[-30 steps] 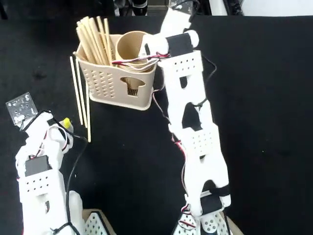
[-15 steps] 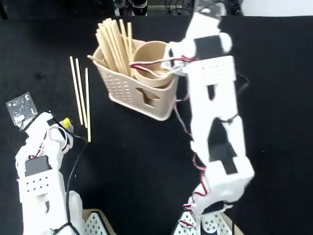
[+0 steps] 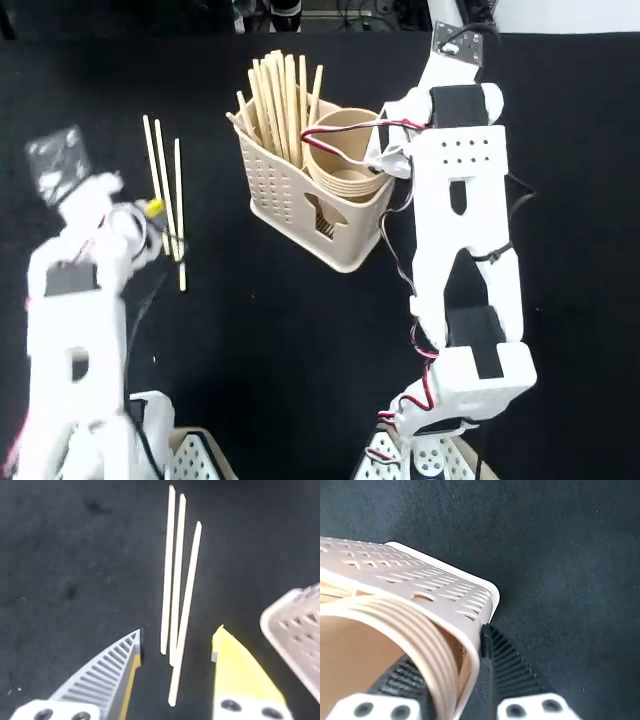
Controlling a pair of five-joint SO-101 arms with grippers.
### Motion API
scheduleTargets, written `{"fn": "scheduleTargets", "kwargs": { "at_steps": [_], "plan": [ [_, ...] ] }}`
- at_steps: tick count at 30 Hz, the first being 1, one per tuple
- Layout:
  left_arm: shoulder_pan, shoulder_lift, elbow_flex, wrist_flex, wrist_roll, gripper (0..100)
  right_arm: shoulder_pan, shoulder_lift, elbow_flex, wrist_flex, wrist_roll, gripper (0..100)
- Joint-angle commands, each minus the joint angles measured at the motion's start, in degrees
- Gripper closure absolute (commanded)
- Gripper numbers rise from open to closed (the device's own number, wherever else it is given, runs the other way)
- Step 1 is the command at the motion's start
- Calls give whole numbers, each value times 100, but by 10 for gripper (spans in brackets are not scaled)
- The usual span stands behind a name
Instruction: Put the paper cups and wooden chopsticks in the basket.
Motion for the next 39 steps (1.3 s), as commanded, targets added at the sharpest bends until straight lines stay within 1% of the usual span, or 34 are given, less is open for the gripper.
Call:
{"fn": "scheduleTargets", "kwargs": {
  "at_steps": [1,9,19,22,24,26,28,33,36,39],
  "plan": [
    [338,1934,-1921,571,-369,766,35,-338,-31,193,193,987],
    [295,5829,-5710,1793,-484,765,-9,-338,-22,193,299,987],
    [154,9820,-11284,4281,-440,771,-9,-330,-22,193,299,987],
    [119,10804,-12884,4826,-484,812,-9,-312,-22,193,299,987],
    [110,11305,-13657,5002,-484,860,-18,-312,-22,193,299,987],
    [84,11692,-14097,5002,-484,923,-62,-330,-13,193,299,987],
    [40,11815,-14167,5002,-492,973,-70,-338,66,193,299,987],
    [-13,11815,-13912,5020,-835,972,-97,-338,215,193,308,987],
    [-13,11701,-13921,5020,-844,972,-97,-338,189,193,308,987],
    [-31,11288,-13780,5029,-791,972,-97,-338,171,193,308,987]
  ]
}}
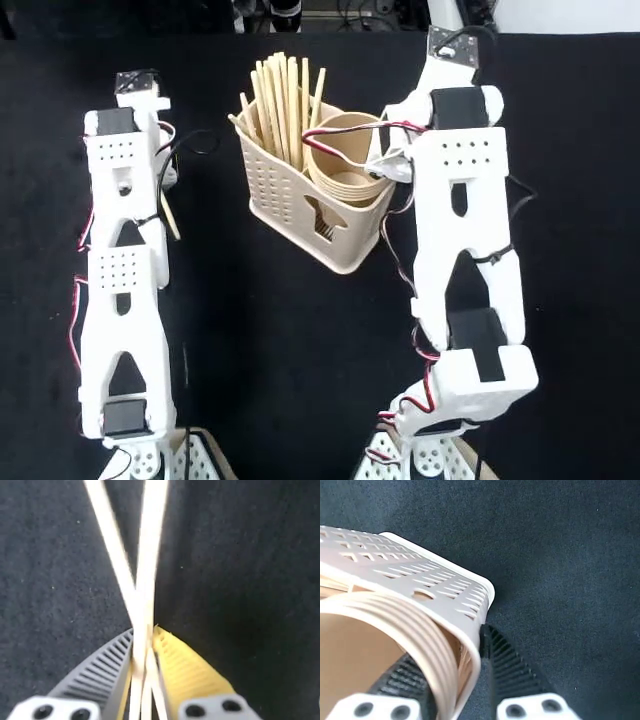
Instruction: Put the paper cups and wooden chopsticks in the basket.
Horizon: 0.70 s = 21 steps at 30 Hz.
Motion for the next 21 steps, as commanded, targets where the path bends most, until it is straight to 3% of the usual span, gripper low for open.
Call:
{"fn": "scheduleTargets", "kwargs": {
  "at_steps": [1,21],
  "plan": [
    [-163,-677,189,79,0,972,-97,-321,-31,193,44,987],
    [462,-6743,5103,35,-44,971,-62,-321,-391,193,35,987]
  ]
}}
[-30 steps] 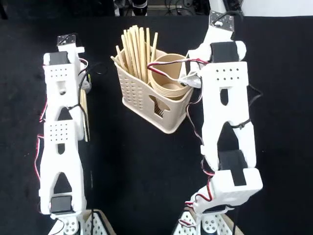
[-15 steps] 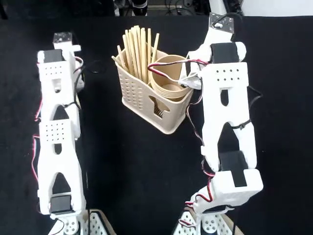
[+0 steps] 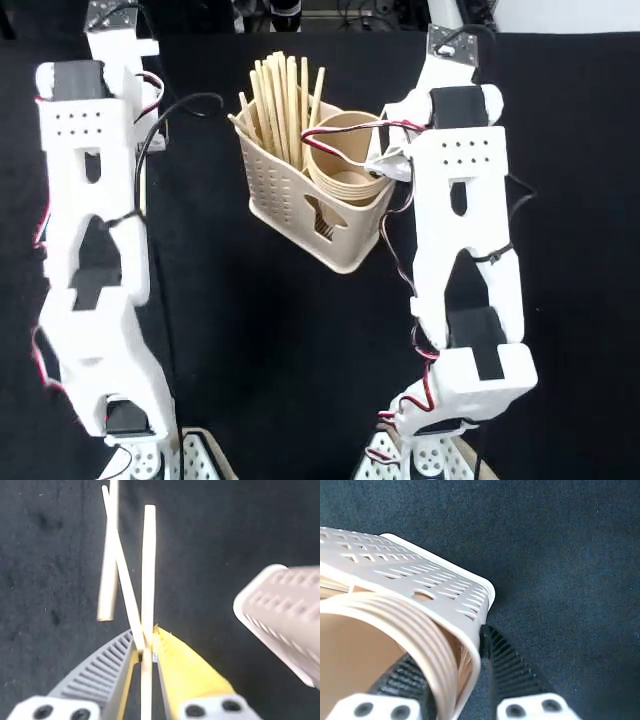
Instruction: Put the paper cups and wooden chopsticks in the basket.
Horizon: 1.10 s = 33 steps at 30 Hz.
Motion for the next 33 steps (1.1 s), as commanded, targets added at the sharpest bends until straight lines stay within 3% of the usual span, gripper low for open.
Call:
{"fn": "scheduleTargets", "kwargs": {
  "at_steps": [1,9,16,22,24,31,33],
  "plan": [
    [84,-1213,567,0,-44,971,-62,-321,-321,193,35,987],
    [75,-3437,1648,-105,-53,971,-88,-321,-356,193,26,987],
    [84,-5020,2976,-2022,255,971,-97,-321,-356,193,9,987],
    [127,-6426,4848,-4545,1407,971,-97,-321,-356,193,26,987],
    [514,-6892,5754,-5582,1495,971,-97,-321,-356,193,26,987],
    [1789,-8396,8989,-9363,615,971,-97,-321,-356,193,35,987],
    [1991,-8466,9244,-9829,510,971,-97,-312,-356,193,44,987]
  ]
}}
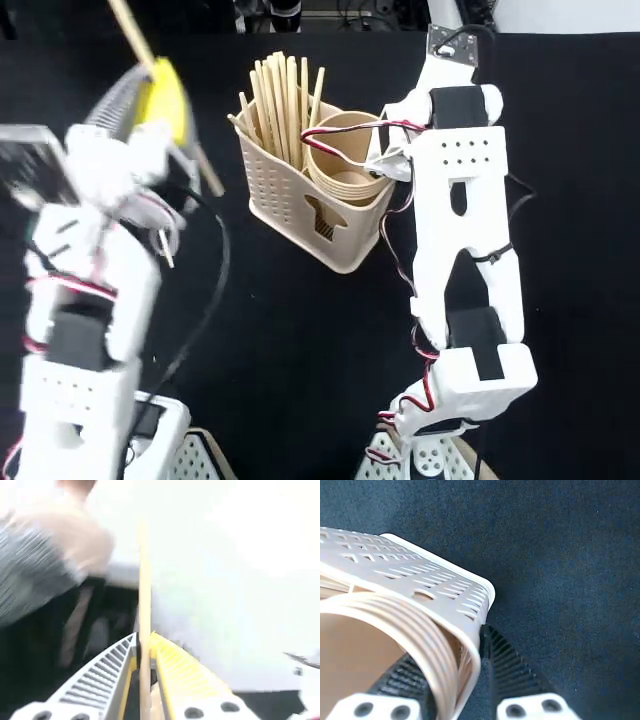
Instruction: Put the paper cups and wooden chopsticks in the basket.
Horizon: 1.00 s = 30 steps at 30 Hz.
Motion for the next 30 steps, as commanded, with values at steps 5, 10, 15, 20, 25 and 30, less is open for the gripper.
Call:
{"fn": "scheduleTargets", "kwargs": {
  "at_steps": [5,10,15,20,25,30],
  "plan": [
    [488,158,154,-1064,-70,971,-158,-295,-356,193,97,987],
    [347,1407,-242,-1741,264,971,-378,-277,-321,193,158,987],
    [-31,2444,-998,-1960,316,971,-580,-277,-330,193,149,987],
    [-22,2980,-1130,-1960,299,971,-580,-268,-356,193,149,987],
    [-48,3086,-901,-1873,281,934,-589,-268,-356,185,149,987],
    [-4,3103,-840,-1310,316,869,-589,-268,-356,185,149,987]
  ]
}}
